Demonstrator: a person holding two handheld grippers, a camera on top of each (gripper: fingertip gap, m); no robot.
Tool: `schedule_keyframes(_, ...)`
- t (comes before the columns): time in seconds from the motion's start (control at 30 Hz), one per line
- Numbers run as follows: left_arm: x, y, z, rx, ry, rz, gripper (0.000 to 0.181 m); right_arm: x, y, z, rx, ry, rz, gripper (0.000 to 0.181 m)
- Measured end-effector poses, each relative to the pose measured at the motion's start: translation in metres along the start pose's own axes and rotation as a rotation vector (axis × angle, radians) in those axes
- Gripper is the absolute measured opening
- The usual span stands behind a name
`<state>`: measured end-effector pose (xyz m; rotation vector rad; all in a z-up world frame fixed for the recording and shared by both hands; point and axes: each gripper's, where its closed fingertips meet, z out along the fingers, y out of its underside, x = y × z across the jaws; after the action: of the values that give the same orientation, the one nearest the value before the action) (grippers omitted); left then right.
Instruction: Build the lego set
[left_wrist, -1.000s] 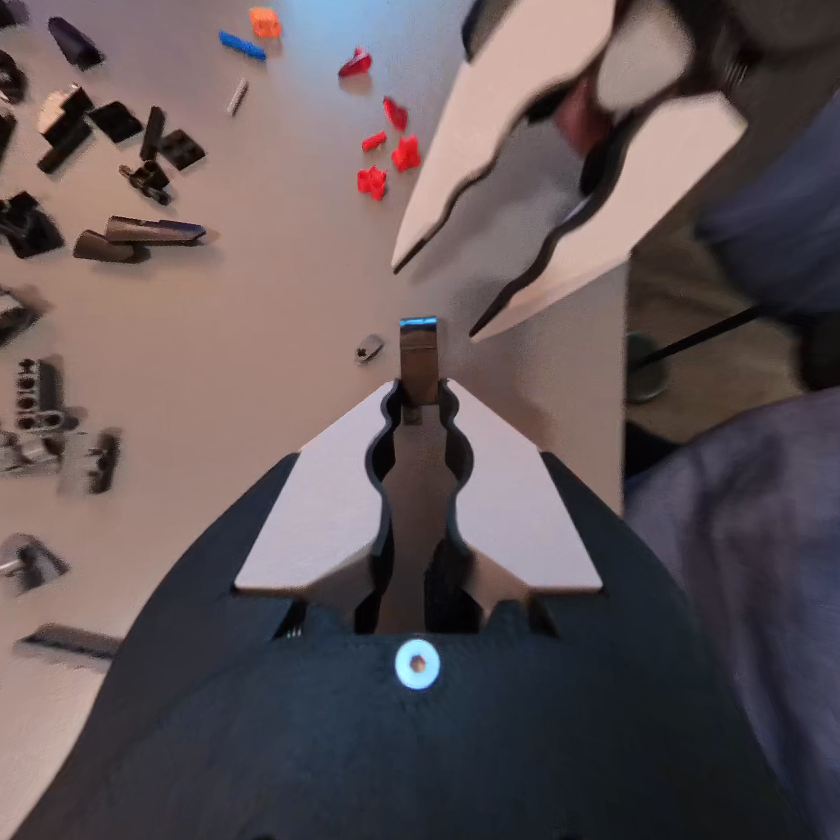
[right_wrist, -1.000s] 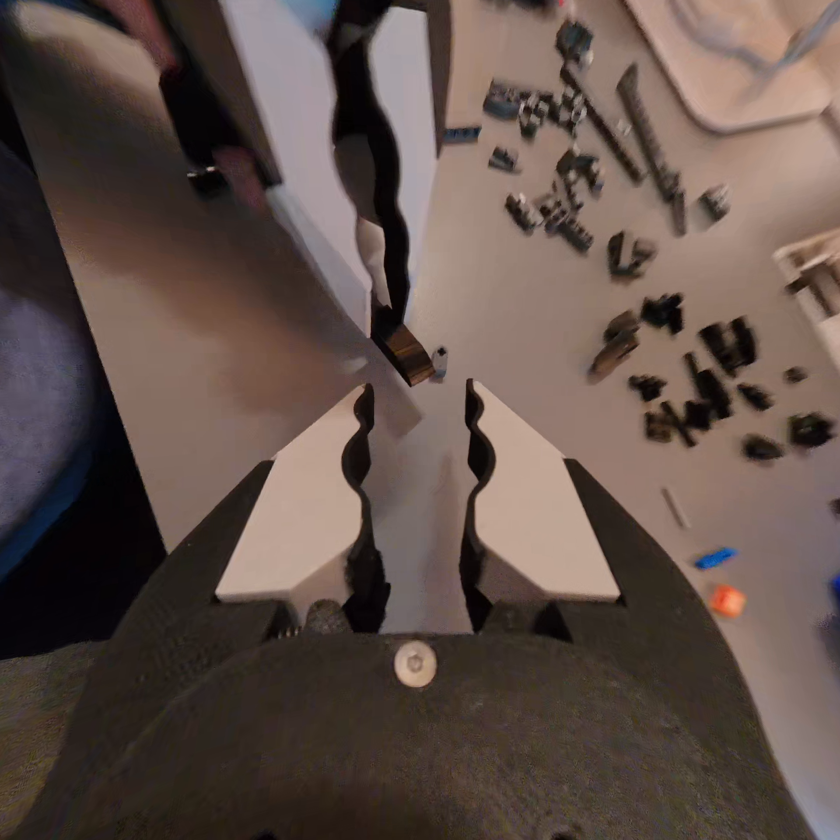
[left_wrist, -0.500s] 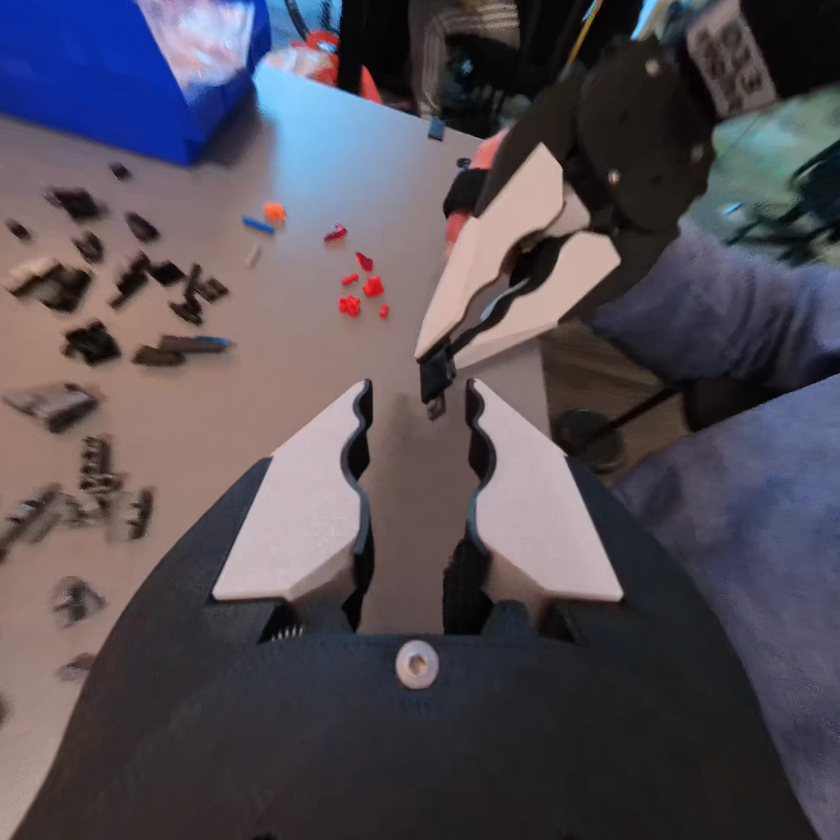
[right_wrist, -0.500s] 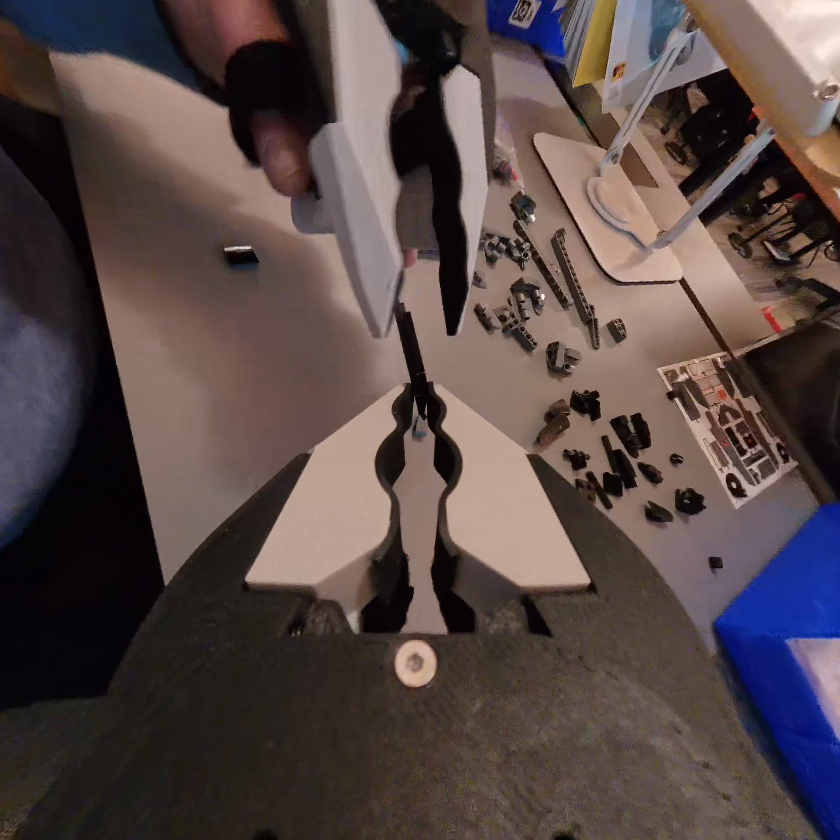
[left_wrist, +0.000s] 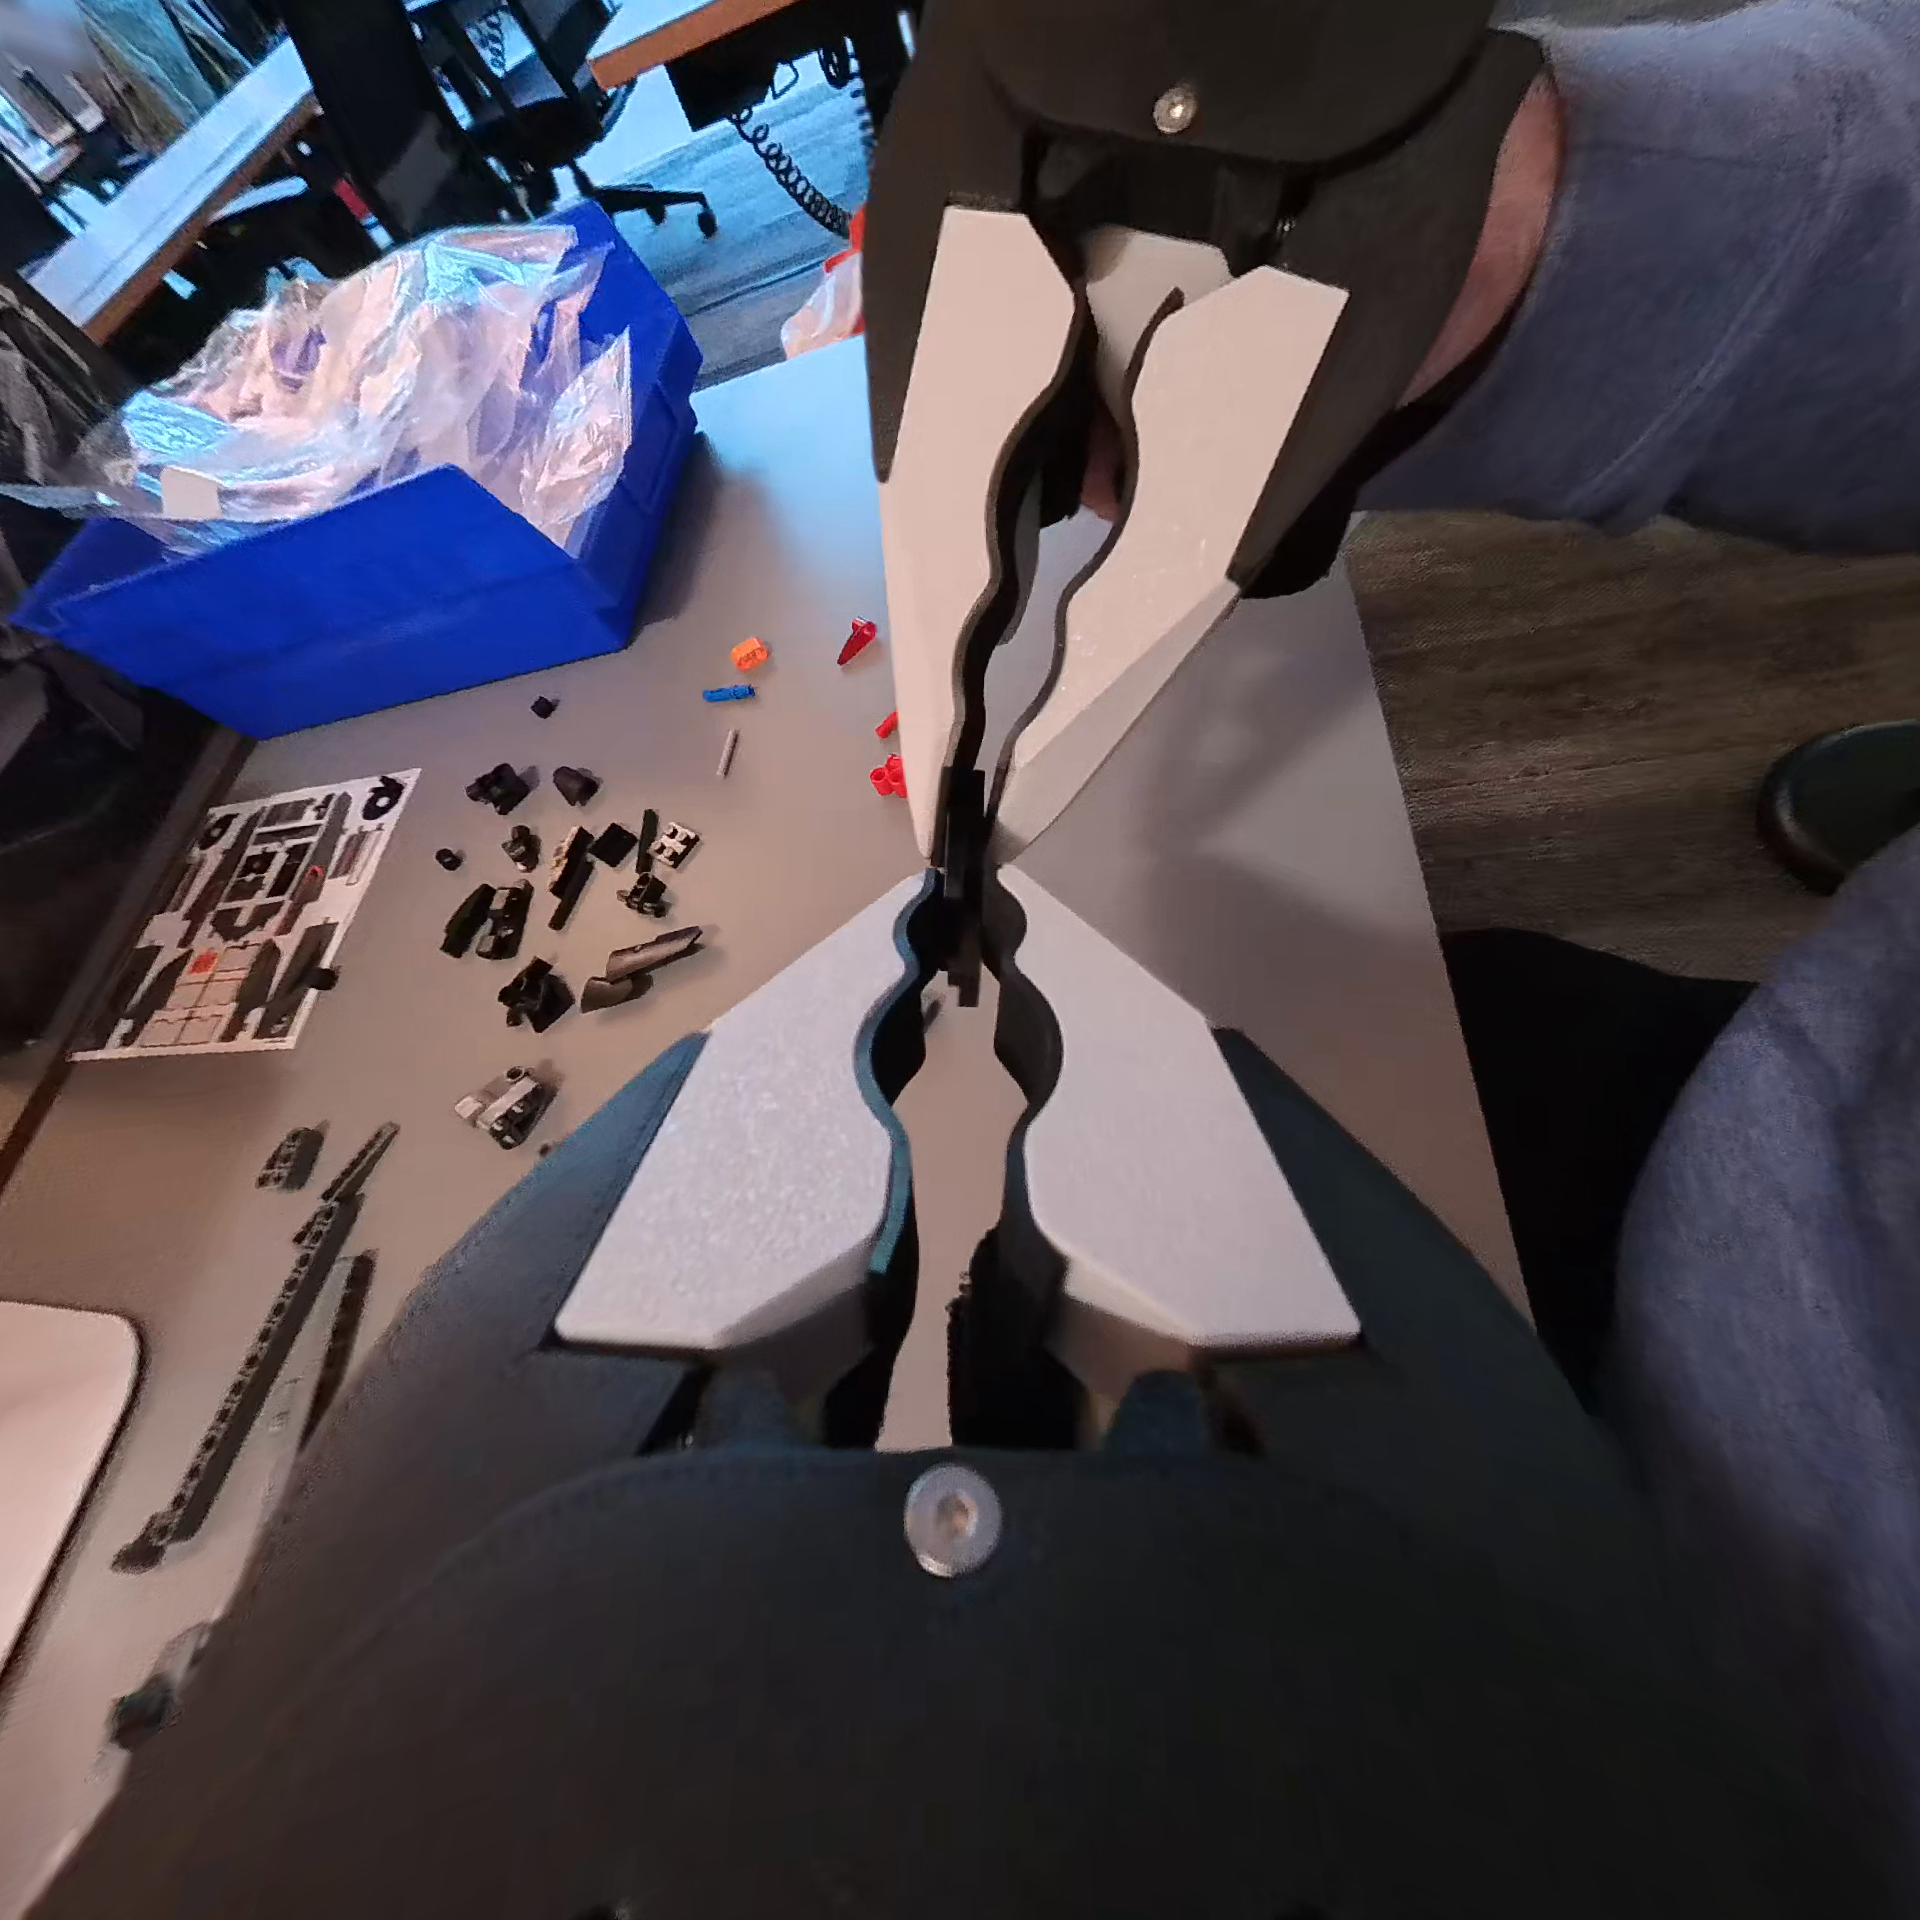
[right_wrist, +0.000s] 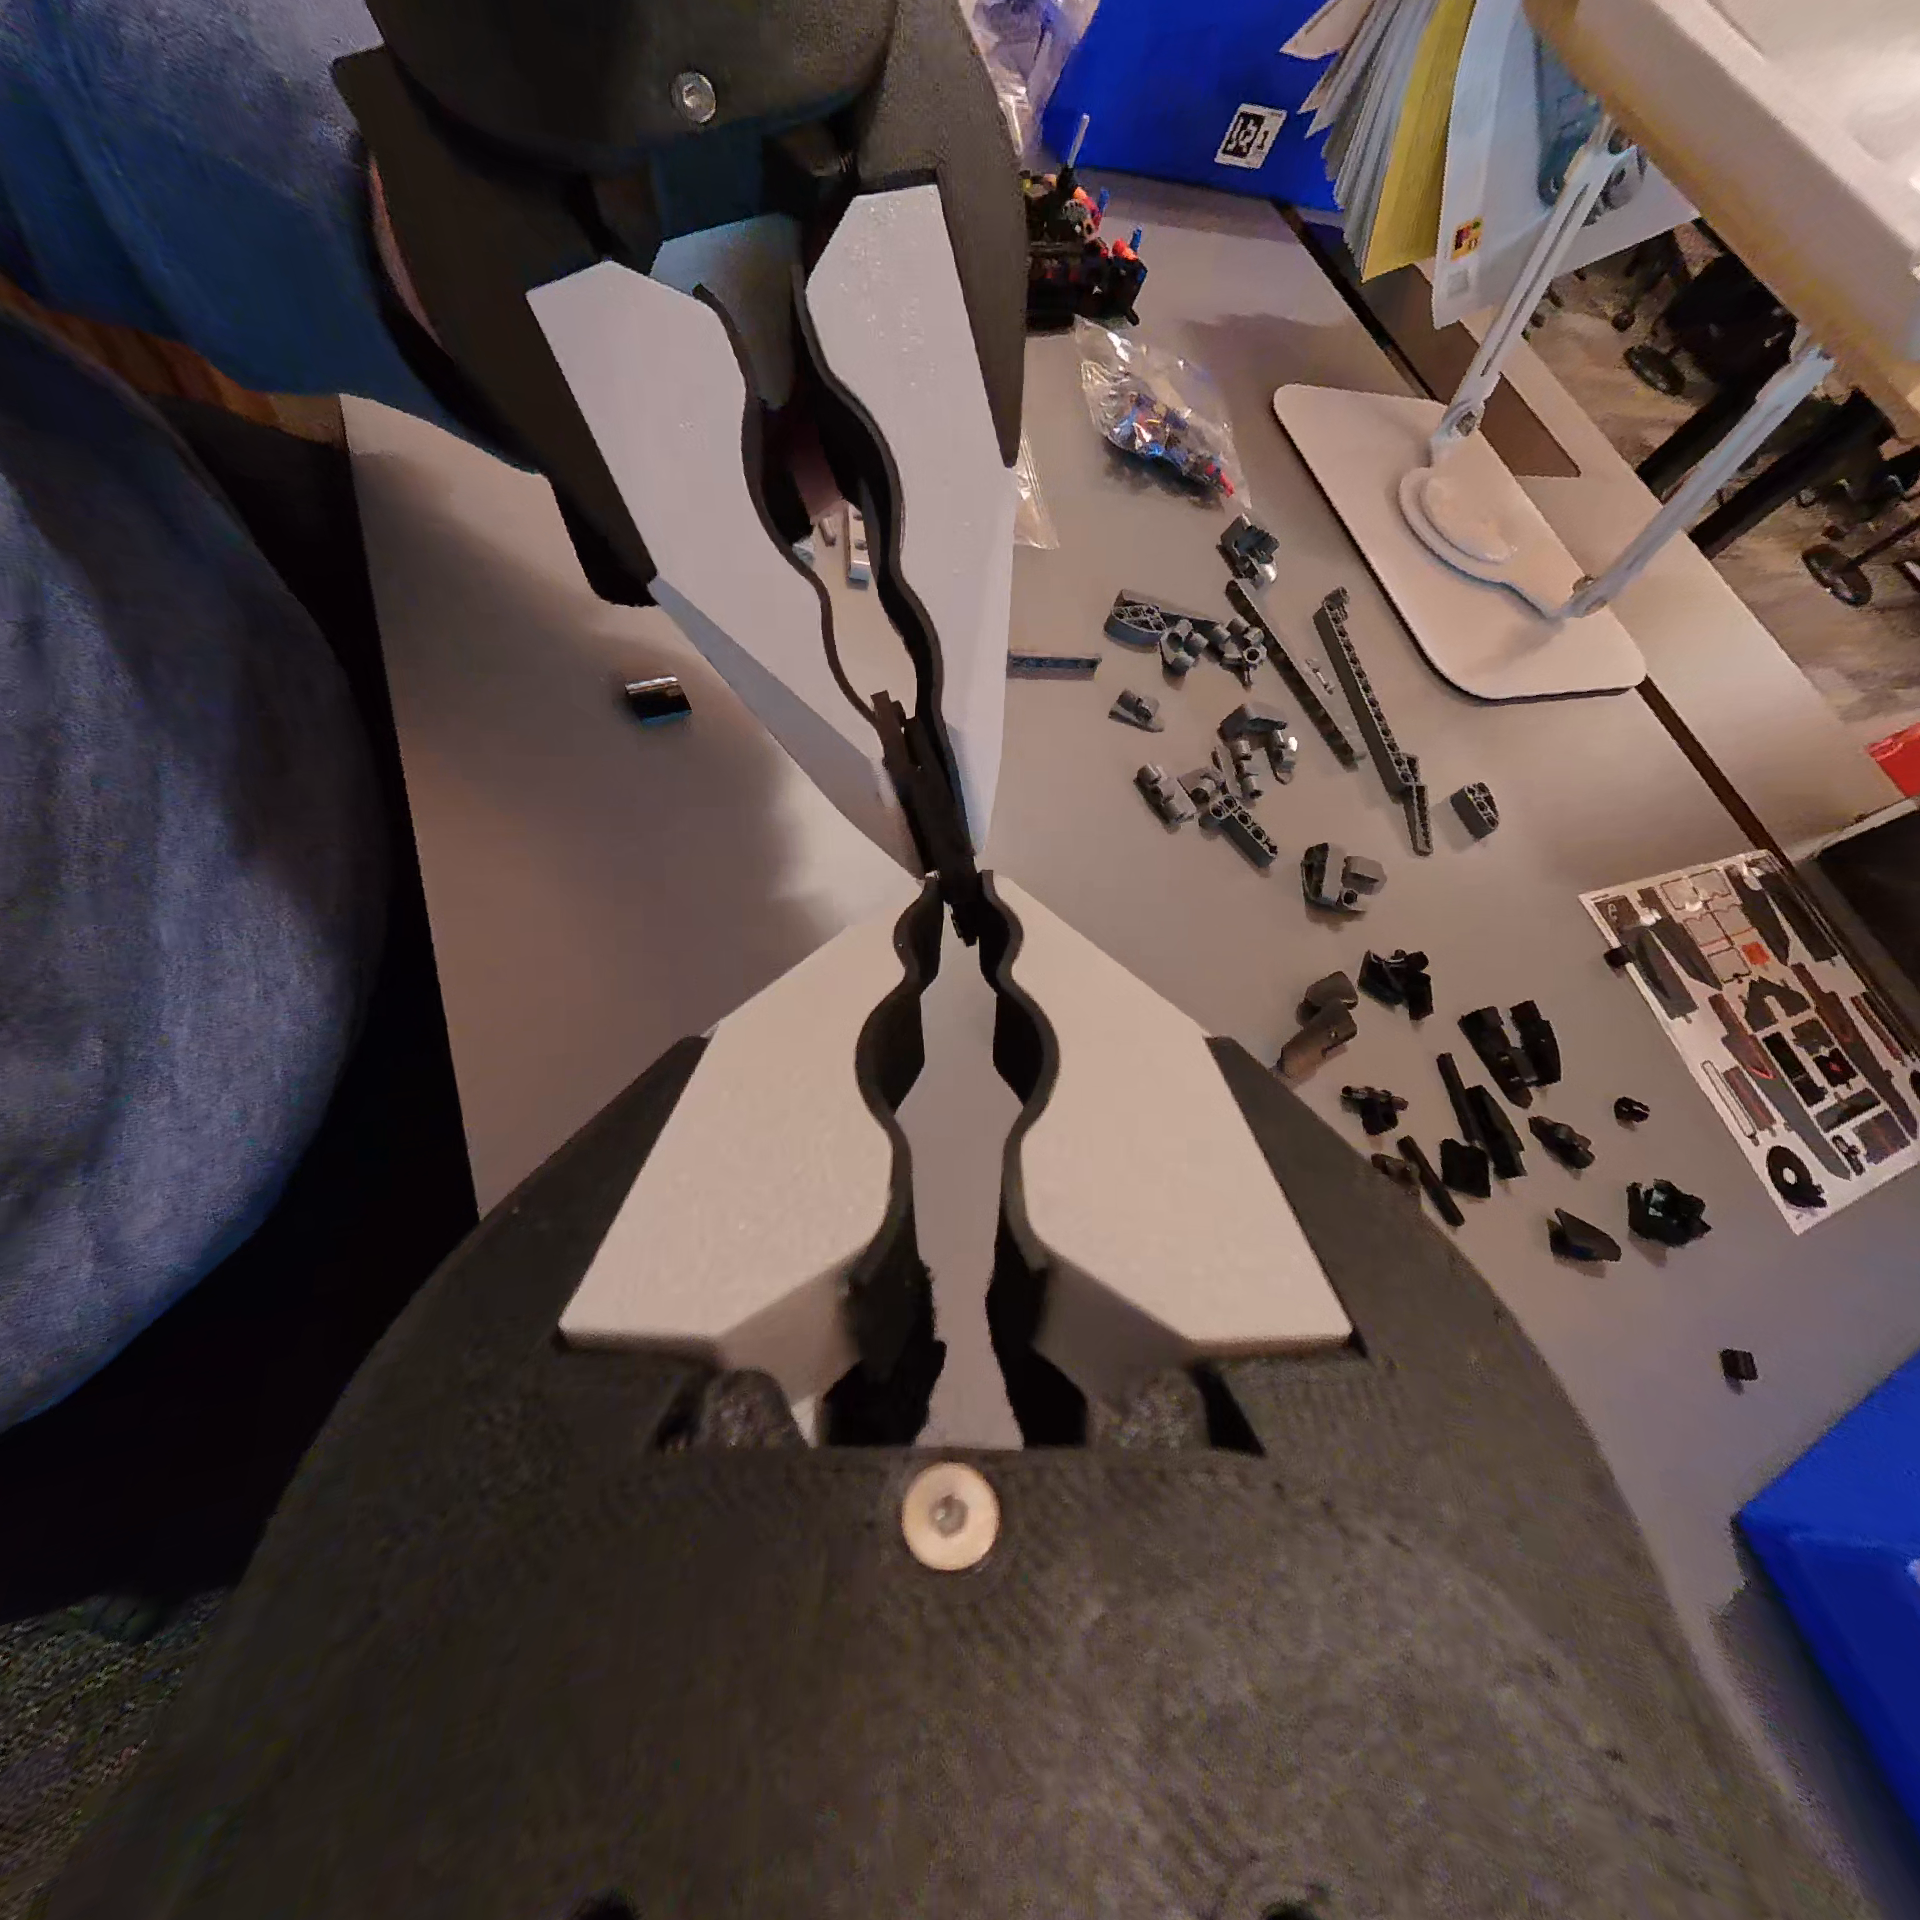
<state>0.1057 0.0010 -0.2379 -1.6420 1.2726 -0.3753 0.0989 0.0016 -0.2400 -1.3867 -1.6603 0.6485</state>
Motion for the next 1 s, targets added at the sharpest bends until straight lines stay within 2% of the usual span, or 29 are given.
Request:
schedule_keyframes(0.17,-0.002,-0.001,-0.013,0.007,-0.007,-0.027,0.004,-0.001,-0.012,0.004,-0.005,0.004,-0.016,0.005)
schedule_keyframes(0.53,-0.020,-0.002,-0.066,0.065,-0.032,-0.030,0.009,-0.003,-0.062,0.028,-0.001,0.003,-0.098,0.003)
schedule_keyframes(0.8,-0.032,0.010,-0.095,0.077,-0.078,-0.025,0.004,-0.004,-0.087,0.050,-0.009,-0.009,-0.112,0.005)
schedule_keyframes(1.0,-0.040,0.016,-0.112,0.107,-0.124,-0.056,0.011,-0.003,-0.099,0.065,-0.008,0.012,-0.127,0.003)
